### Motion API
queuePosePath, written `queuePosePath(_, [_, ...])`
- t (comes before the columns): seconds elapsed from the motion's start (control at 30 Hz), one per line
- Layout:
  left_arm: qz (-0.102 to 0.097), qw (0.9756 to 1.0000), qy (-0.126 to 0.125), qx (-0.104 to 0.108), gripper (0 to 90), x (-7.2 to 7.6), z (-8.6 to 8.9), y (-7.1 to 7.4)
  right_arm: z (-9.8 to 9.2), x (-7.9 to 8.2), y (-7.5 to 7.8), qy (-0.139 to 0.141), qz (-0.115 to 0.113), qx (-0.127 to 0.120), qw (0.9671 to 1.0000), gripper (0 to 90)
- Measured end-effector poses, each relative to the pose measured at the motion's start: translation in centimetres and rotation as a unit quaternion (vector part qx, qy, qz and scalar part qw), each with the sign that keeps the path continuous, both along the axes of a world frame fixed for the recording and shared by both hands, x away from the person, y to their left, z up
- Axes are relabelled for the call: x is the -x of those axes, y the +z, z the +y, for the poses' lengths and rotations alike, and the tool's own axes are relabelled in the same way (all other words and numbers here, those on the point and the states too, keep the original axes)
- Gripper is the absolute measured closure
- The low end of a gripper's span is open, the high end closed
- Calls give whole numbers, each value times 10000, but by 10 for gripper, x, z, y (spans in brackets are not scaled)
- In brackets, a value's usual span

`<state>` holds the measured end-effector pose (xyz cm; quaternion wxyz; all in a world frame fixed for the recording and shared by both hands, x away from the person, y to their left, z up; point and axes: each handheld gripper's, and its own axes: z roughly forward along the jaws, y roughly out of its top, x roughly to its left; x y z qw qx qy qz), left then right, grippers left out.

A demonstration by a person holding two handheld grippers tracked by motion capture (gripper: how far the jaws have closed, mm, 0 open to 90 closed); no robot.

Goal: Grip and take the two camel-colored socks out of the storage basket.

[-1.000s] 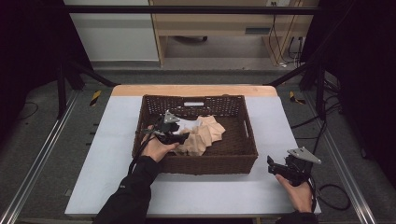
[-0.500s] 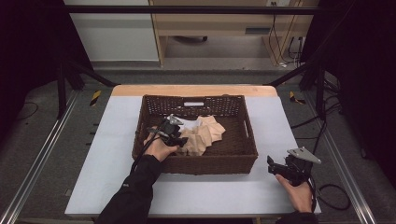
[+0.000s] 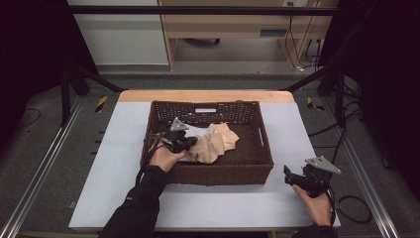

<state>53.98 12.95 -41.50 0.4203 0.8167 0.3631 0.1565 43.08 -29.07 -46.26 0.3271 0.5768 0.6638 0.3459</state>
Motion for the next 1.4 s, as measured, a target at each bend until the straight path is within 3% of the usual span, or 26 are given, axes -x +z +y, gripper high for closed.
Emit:
queuePosePath(0.03, [0,10000,0,0,856,0,0,0,0,0,0,-1,-6,1,10000,50])
queuePosePath(0.07, [-87,9999,17,84,857,1,1,2,0,0,0,0,-5,-1,10000,50])
queuePosePath(0.1, [-314,9992,58,244,858,2,1,7,0,0,0,-2,-20,1,10000,50])
queuePosePath(0.13, [-314,9992,58,244,858,2,1,7,-1,0,0,3,-37,25,10000,50])
queuePosePath(0.23, [-688,9959,165,559,860,6,4,18,-1,0,0,0,-46,23,10000,50])
queuePosePath(0.27, [-688,9959,165,559,860,6,4,18,-1,0,0,2,-48,22,10000,50])
queuePosePath(0.37, [-1032,9912,289,773,860,8,9,31,-1,0,0,0,-50,25,10000,51])
queuePosePath(0.4, [-1032,9912,289,773,860,8,9,31,-1,0,0,0,-50,25,10000,51])
queuePosePath(0.47, [-1213,9873,363,956,861,10,12,40,-1,0,1,-16,-47,0,10000,51])
queuePosePath(0.5, [-1327,9842,390,1105,861,12,14,46,-1,1,1,-18,-62,1,10000,51])
queuePosePath(0.53, [-1327,9842,390,1105,862,12,14,46,-1,1,1,-18,-62,1,10000,51])
queuePosePath(0.57, [-1445,9810,426,1224,861,14,16,53,-1,1,2,-27,-79,-1,10000,51])
queuePosePath(0.7, [-1573,9758,475,1445,861,19,21,68,-2,1,2,-18,-96,27,9999,52])
queuePosePath(0.73, [-1573,9758,475,1445,861,19,21,68,-2,1,2,-30,-95,18,9999,52])
queuePosePath(0.77, [-1664,9733,511,1494,861,22,23,75,-2,1,2,-29,-99,12,9999,52])
queuePosePath(0.8, [-1664,9733,511,1494,862,22,23,75,-2,1,2,-29,-99,12,9999,52])
queuePosePath(0.83, [-1768,9711,549,1507,861,25,25,80,-2,1,2,-38,-97,-11,9999,52])
queuePosePath(0.87, [-1768,9711,549,1507,861,25,25,80,-2,1,2,-38,-97,-11,9999,52])
queuePosePath(0.9, [-1821,9696,549,1542,862,28,27,85,-2,1,2,-37,-98,-16,9999,52])
queuePosePath(1.13, [-1897,9669,525,1622,861,39,37,95,-2,2,2,-39,-115,0,9999,53])
queuePosePath(1.4, [-1896,9645,656,1717,861,54,67,107,-2,2,2,-41,-117,4,9999,54])
